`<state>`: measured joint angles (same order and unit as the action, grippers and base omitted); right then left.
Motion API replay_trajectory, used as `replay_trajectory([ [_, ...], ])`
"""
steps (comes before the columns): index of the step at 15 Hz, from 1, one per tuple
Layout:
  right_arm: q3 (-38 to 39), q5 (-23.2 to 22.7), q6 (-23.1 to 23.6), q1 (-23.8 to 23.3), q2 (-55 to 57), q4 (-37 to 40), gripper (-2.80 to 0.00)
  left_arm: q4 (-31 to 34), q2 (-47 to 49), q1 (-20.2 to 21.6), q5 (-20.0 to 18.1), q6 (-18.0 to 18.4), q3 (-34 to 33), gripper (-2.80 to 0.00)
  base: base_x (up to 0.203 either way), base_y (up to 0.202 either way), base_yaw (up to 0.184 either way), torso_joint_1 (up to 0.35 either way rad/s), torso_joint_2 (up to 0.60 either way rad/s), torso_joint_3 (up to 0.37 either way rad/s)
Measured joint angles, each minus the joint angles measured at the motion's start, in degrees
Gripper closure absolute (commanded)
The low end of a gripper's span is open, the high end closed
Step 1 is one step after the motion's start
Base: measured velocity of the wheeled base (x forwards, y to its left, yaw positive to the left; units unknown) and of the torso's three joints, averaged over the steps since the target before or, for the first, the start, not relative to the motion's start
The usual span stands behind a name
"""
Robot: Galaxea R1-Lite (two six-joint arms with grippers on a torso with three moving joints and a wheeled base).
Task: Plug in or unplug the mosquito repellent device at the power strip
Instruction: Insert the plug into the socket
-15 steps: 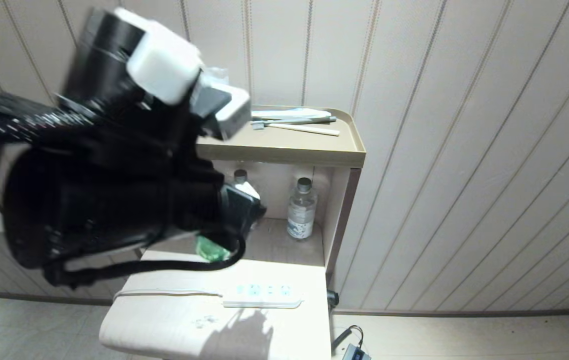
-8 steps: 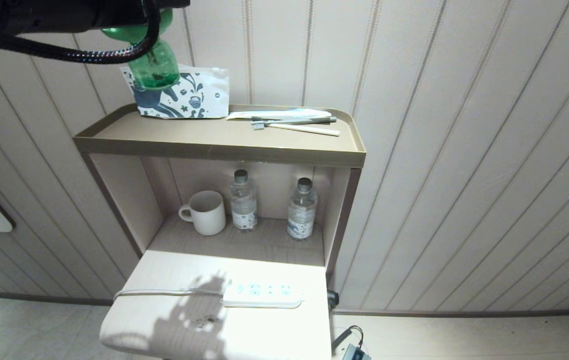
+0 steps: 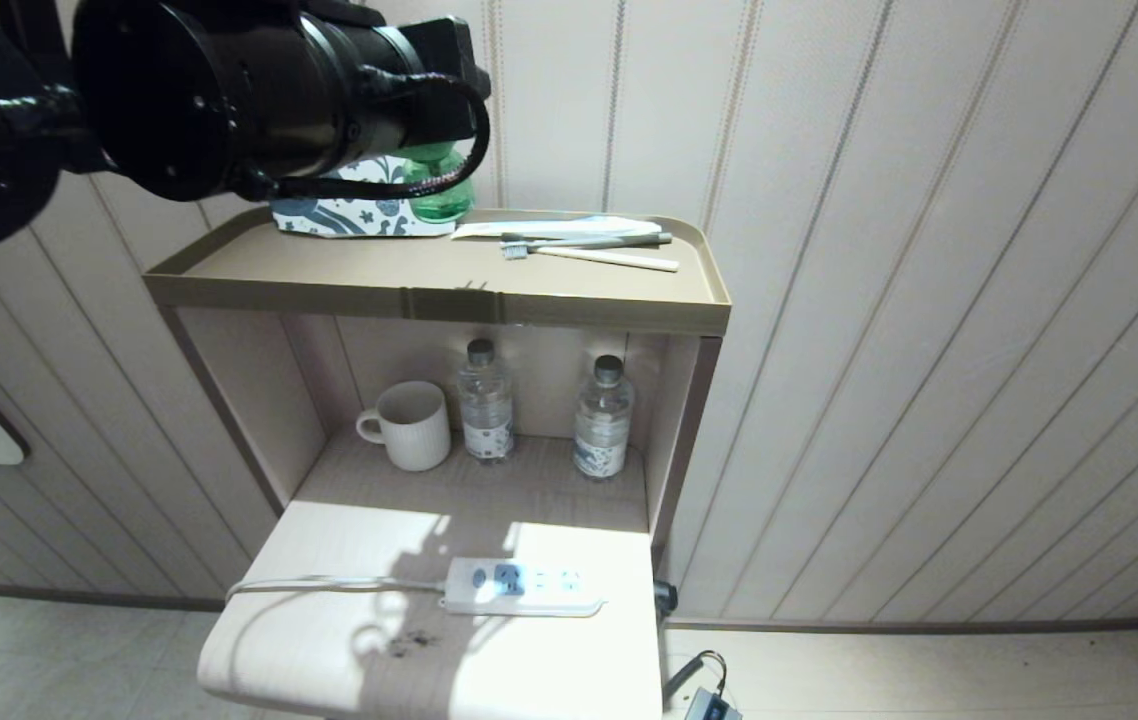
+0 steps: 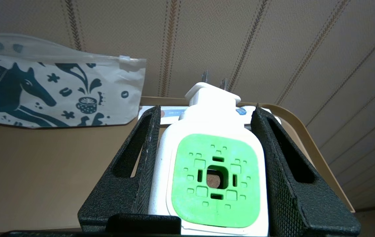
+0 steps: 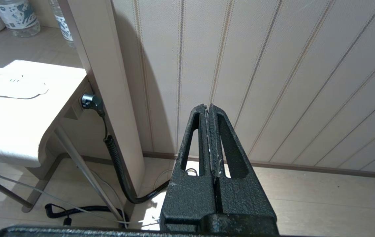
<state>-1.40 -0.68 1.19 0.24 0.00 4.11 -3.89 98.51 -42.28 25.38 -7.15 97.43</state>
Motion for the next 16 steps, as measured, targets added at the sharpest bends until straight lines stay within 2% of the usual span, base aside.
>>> replay_trajectory([
  [4,0.0,0.0,0.0,0.0,0.0,0.0,0.0,-2.3,4.1,0.2,0.1,-0.6,-2.1,0.0,0.0,0.0,0.0,0.0,0.0,0.0],
  [7,0.0,0.0,0.0,0.0,0.0,0.0,0.0,-6.5,6.8,1.6,0.4,-0.3,-2.8,0.0,0.0,0.0,0.0,0.0,0.0,0.0],
  [12,0.0,0.0,0.0,0.0,0.0,0.0,0.0,-8.9,8.8,3.7,0.5,1.8,-3.0,0.0,0.0,0.0,0.0,0.0,0.0,0.0],
  [16,0.0,0.0,0.0,0.0,0.0,0.0,0.0,-8.9,9.2,4.6,0.3,2.1,-2.6,0.0,0.0,0.0,0.0,0.0,0.0,0.0],
])
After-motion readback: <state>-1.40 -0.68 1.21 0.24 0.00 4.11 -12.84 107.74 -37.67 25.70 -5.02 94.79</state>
